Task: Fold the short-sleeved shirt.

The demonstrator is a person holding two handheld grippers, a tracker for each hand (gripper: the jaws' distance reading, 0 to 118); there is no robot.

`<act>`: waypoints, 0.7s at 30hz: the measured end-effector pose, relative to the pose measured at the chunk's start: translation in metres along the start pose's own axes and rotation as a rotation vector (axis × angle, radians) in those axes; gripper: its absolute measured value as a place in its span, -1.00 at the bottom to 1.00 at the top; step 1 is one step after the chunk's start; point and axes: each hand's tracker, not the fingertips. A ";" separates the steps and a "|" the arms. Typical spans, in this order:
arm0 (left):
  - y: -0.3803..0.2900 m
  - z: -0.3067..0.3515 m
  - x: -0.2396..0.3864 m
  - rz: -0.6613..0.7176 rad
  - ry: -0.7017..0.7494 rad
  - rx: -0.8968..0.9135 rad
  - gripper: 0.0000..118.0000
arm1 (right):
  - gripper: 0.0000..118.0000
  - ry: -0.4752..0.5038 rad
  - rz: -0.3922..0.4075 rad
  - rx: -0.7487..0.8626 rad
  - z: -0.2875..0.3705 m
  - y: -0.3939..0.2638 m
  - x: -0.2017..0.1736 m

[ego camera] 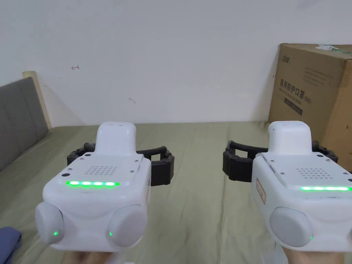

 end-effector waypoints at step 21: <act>0.000 0.004 0.008 0.001 0.052 -0.025 0.92 | 0.98 -0.009 0.006 -0.016 -0.001 -0.004 0.002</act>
